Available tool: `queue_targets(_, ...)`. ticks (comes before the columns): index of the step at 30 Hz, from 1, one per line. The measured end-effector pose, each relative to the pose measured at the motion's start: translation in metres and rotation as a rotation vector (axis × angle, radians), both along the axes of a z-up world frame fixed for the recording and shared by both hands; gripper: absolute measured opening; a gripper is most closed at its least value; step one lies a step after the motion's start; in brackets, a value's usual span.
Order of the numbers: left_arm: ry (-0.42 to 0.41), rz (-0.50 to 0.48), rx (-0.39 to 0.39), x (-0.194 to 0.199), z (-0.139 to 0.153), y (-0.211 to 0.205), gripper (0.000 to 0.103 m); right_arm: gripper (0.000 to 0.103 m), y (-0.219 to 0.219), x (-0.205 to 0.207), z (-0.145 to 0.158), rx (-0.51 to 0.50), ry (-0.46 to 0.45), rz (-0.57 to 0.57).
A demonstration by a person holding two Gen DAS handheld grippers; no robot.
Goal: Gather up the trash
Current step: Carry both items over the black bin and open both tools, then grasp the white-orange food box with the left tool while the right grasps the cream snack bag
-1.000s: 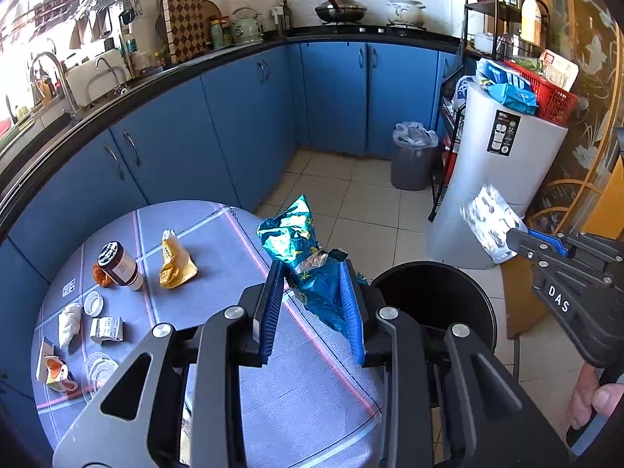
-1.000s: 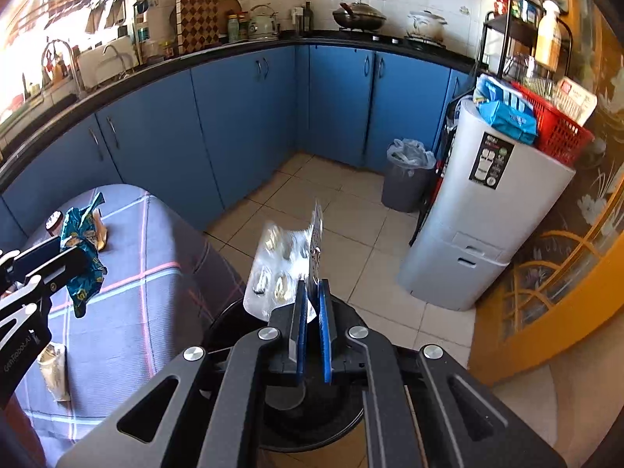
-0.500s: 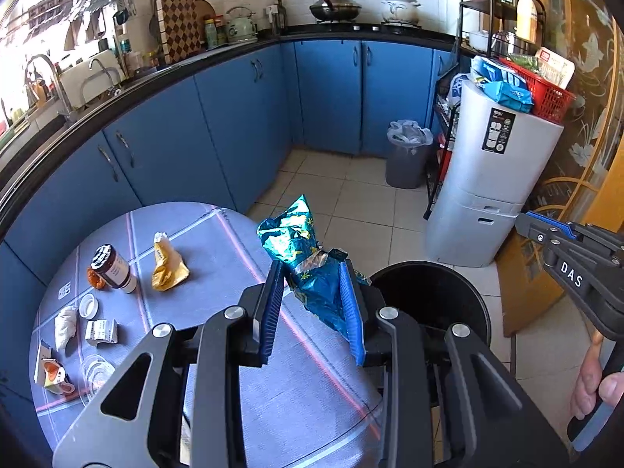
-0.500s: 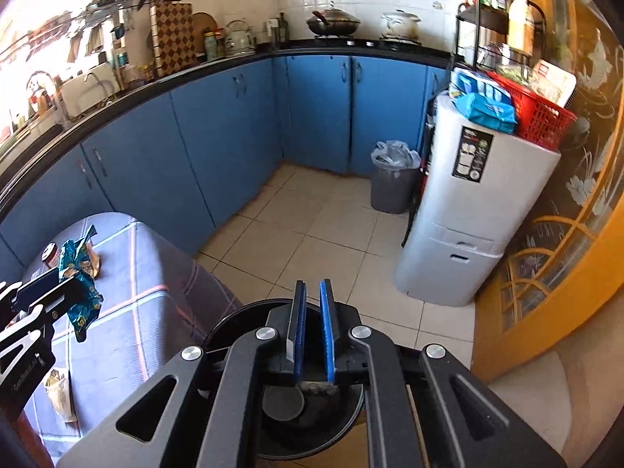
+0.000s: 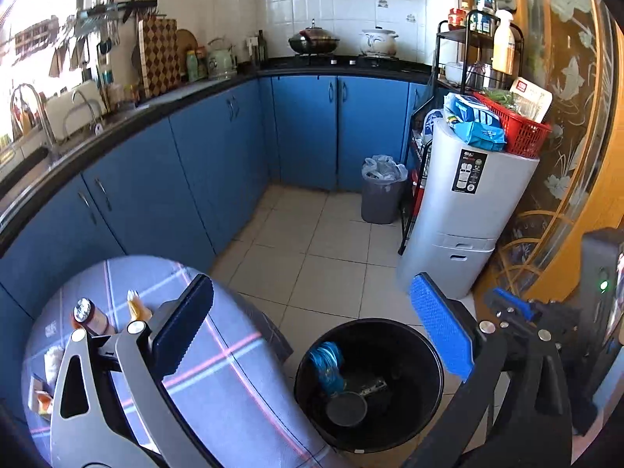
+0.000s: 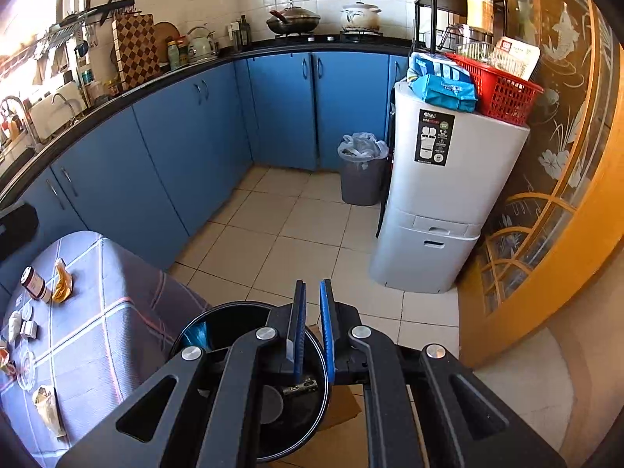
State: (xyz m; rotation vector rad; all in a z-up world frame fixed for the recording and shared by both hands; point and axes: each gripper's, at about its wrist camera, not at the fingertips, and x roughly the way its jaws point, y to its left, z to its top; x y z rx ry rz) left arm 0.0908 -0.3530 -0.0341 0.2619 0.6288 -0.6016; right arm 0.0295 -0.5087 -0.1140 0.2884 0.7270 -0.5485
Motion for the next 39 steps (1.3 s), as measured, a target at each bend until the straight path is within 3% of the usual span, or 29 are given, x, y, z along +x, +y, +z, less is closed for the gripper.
queue_targets(8,0.010,0.108,0.041,0.016,-0.008,0.048,0.100,0.008,0.032,0.016,-0.003,0.040,-0.018,0.104)
queue_targets(12,0.012,0.212,0.087,0.027,-0.022,0.105,0.100,0.008,0.073,0.039,-0.013,0.090,-0.001,0.235)
queue_targets(19,0.026,0.467,0.120,0.042,-0.044,0.234,0.100,0.008,0.192,0.084,-0.038,0.114,0.074,0.525)
queue_targets(29,0.126,0.646,0.175,0.043,-0.090,0.390,0.100,0.010,0.322,0.095,-0.089,0.115,0.158,0.778)
queue_targets(31,0.120,0.660,0.176,0.039,-0.095,0.406,0.100,0.029,0.336,0.096,-0.089,0.096,0.153,0.793)
queue_targets(32,0.123,0.666,0.172,0.039,-0.097,0.414,0.100,0.055,0.340,0.095,-0.087,0.086,0.142,0.789)
queue_targets(33,0.127,0.669,0.164,0.038,-0.098,0.418,0.100,0.073,0.343,0.094,-0.085,0.079,0.124,0.787)
queue_targets(35,0.138,0.655,0.147,0.039,-0.104,0.430,0.100,0.075,0.351,0.089,-0.080,0.053,0.080,0.799)
queue_targets(39,0.145,0.604,0.151,0.047,-0.112,0.437,0.100,0.075,0.365,0.087,-0.080,0.014,0.105,0.823)
